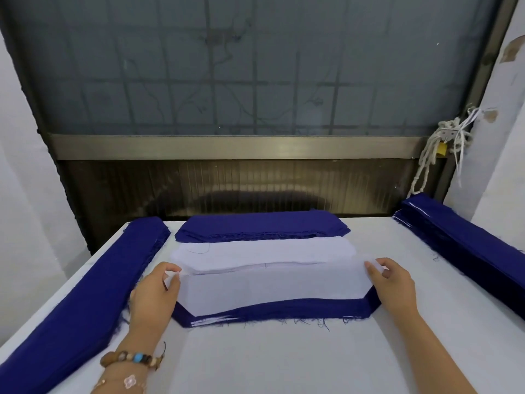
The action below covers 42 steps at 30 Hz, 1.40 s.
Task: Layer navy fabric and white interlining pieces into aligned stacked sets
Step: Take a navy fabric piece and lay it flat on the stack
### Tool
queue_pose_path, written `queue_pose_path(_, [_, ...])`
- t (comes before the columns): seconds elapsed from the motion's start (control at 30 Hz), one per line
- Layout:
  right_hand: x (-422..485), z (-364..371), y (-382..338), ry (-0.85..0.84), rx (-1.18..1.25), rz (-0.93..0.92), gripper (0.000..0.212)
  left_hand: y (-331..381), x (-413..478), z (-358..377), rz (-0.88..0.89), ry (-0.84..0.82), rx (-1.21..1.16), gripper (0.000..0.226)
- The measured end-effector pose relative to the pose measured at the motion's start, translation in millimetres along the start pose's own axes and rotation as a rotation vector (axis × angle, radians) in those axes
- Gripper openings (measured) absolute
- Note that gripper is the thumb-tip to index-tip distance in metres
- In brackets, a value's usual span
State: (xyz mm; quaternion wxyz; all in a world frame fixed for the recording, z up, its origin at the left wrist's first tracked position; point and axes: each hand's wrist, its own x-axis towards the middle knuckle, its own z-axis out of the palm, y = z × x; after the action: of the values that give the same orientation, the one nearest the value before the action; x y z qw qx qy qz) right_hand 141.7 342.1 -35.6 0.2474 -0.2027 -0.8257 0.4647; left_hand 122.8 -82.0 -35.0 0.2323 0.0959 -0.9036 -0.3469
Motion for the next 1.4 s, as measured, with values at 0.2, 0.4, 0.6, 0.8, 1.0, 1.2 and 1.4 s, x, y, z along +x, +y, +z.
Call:
queue_pose_path(0.2, [-0.8, 1.6, 1.5, -0.003, -0.076, 0.023, 0.015, -2.5, -0.2, -0.6, -0.022, -0.032, 0.004, 0.005])
queue_pose_path(0.4, [-1.7, 4.1, 1.8, -0.043, -0.247, 0.028, 0.011, -4.2, 0.2, -0.3, -0.053, -0.035, 0.079, 0.004])
queue_pose_path(0.6, [-2.1, 4.6, 2.2, -0.007, -0.244, 0.022, 0.011, -3.7, -0.1, -1.2, -0.054, -0.009, 0.07, 0.004])
queue_pose_path(0.8, [-3.6, 5.5, -0.5, -0.013, -0.319, 0.009, 0.009, -1.5, -1.3, -3.0, -0.042, -0.027, 0.135, 0.008])
queue_pose_path(1.0, [-7.3, 7.8, -2.3, 0.046, -0.384, -0.084, 0.022, -0.9, -0.9, -4.6, -0.02, 0.002, 0.22, 0.015])
queue_pose_path(1.2, [-3.8, 10.1, -3.2, 0.146, -0.461, -0.193, 0.008, -0.3, 2.3, -1.4, 0.009, 0.059, 0.18, 0.02])
queue_pose_path(1.4, [9.9, 25.5, -16.0, 0.048, -0.471, -0.293, 0.008, 14.0, 15.5, 10.9, 0.145, 0.04, 0.152, 0.021])
